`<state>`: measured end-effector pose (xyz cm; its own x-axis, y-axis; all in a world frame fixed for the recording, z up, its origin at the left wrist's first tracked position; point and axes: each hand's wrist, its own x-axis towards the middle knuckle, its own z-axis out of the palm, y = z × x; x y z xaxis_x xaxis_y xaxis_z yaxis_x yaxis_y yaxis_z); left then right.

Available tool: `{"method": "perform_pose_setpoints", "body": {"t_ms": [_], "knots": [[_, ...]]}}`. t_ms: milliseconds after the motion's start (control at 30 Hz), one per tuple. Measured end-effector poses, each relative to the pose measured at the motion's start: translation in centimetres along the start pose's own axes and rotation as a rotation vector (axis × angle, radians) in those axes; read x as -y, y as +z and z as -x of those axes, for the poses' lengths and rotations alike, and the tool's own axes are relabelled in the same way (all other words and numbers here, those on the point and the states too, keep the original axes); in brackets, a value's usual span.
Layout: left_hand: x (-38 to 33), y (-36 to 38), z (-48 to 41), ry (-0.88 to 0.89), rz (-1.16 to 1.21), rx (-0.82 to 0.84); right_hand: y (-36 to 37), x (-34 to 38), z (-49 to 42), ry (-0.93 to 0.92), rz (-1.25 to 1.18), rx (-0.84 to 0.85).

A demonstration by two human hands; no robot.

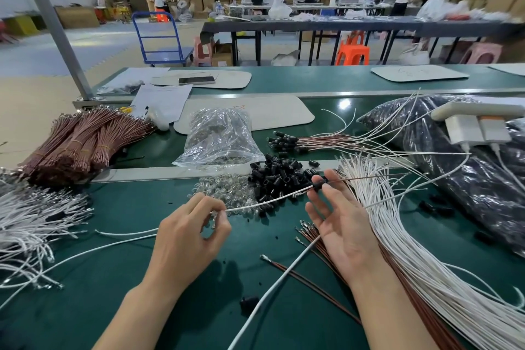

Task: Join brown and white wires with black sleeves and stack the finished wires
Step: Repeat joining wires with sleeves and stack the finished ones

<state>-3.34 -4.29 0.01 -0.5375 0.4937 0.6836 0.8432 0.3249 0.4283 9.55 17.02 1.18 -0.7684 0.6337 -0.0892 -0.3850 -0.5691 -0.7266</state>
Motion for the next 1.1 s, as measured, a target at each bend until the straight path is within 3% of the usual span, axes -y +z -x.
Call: {"method": "perform_pose_setpoints", "body": {"t_ms": [433,700,933,1100], "knots": [[-0.1,0.6,0.4,-0.028,0.031,0.043,0.6,-0.1,0.5,0.042,-0.092,0.015],[-0.4,0.9,0.6,-0.056,0.08,0.047,1.3,-0.9,0.7,0.071,0.008,0.053],[-2.1,1.5,1.0,0.012,0.068,0.054,2.4,-2.3,1.5,0.107,0.184,0.211],[-1.6,1.1,0.7,-0.003,0.028,0.102,2.1,-1.6,1.2,0.038,0.146,0.157]]}}
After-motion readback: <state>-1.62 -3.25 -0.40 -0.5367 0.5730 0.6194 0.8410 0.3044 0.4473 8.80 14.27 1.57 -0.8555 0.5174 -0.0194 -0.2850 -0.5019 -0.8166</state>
